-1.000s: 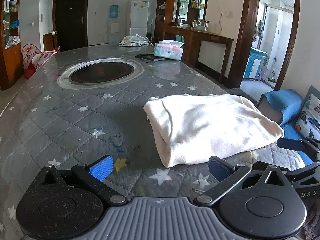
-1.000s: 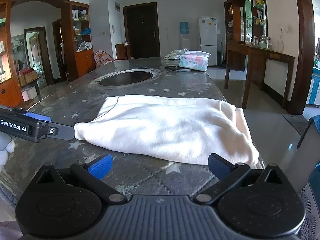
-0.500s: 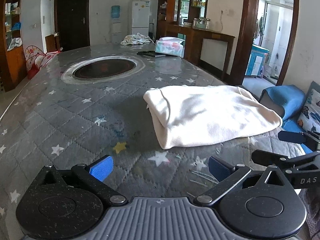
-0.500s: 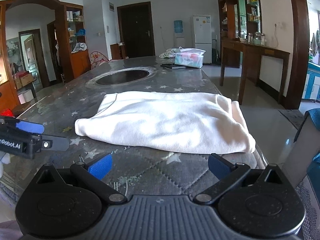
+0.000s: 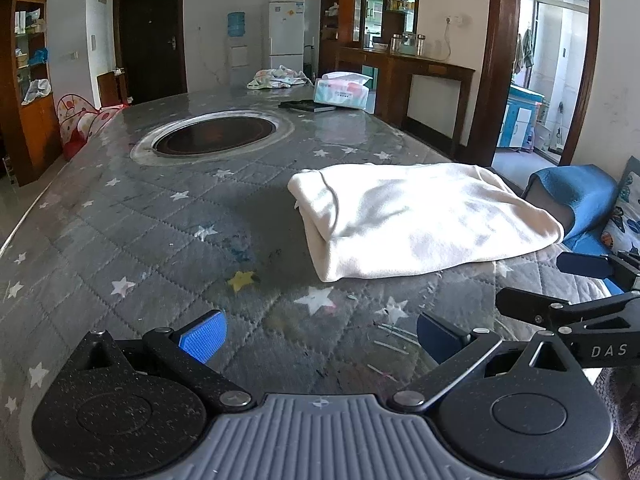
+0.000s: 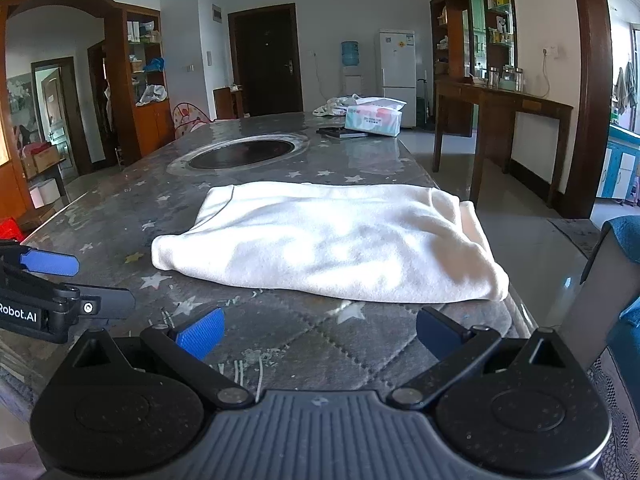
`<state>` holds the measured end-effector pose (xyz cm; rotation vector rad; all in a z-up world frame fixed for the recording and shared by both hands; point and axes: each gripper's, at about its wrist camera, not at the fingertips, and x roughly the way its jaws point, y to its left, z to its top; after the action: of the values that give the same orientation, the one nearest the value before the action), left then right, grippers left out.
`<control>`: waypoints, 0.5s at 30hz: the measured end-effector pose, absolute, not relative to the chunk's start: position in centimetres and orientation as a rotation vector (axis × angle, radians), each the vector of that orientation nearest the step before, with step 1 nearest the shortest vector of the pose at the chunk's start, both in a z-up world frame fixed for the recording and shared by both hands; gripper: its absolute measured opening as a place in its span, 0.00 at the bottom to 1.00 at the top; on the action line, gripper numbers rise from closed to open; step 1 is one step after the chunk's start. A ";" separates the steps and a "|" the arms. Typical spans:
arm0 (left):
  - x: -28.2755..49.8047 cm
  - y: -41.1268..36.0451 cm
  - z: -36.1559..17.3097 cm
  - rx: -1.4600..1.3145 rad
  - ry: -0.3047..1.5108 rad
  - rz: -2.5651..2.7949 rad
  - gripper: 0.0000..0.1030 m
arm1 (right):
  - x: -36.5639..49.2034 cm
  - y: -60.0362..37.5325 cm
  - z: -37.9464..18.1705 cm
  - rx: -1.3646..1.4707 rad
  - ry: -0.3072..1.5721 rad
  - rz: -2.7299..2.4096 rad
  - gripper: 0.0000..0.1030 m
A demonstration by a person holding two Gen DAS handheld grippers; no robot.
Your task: Fold clothes
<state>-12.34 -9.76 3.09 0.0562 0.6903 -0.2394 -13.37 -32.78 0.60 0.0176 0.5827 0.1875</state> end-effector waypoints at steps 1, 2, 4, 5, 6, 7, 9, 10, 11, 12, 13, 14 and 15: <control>-12.4 -9.8 3.1 0.056 0.689 -0.239 1.00 | -13.4 -32.7 0.6 0.018 0.582 0.187 1.00; -12.5 -9.8 3.1 0.056 0.688 -0.239 1.00 | -13.4 -32.7 0.6 0.019 0.582 0.186 1.00; -12.7 -9.8 3.2 0.056 0.687 -0.239 1.00 | -13.6 -32.6 0.6 0.024 0.582 0.191 1.00; -12.8 -9.9 3.2 0.056 0.687 -0.238 1.00 | -13.7 -32.5 0.6 0.025 0.581 0.193 1.00; -12.9 -9.9 3.2 0.057 0.686 -0.238 1.00 | -13.7 -32.5 0.6 0.023 0.579 0.195 1.00; -13.0 -9.9 3.2 0.058 0.685 -0.236 1.00 | -13.8 -32.4 0.6 0.021 0.577 0.196 1.00; -13.1 -9.9 3.1 0.058 0.686 -0.234 1.00 | -14.0 -32.3 0.7 0.023 0.575 0.198 1.00; -13.2 -9.9 3.1 0.057 0.687 -0.233 1.00 | -14.0 -32.3 0.7 0.024 0.573 0.199 1.00; -13.3 -9.9 3.1 0.056 0.686 -0.233 1.00 | -14.1 -32.3 0.8 0.026 0.572 0.201 1.00; -13.4 -9.9 3.1 0.057 0.685 -0.233 1.00 | -14.2 -32.2 0.8 0.027 0.570 0.202 1.00; -13.5 -9.9 3.2 0.057 0.684 -0.233 1.00 | -14.3 -32.2 0.8 0.028 0.568 0.204 1.00; -13.6 -9.9 3.2 0.058 0.683 -0.233 1.00 | -14.4 -32.2 0.8 0.029 0.567 0.206 1.00; -13.7 -10.0 3.2 0.059 0.682 -0.233 1.00 | -14.5 -32.1 0.8 0.030 0.566 0.208 1.00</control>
<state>-13.71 -9.95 3.18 0.0588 0.6822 -0.2325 -14.53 -32.13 0.85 0.0305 0.5663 0.2080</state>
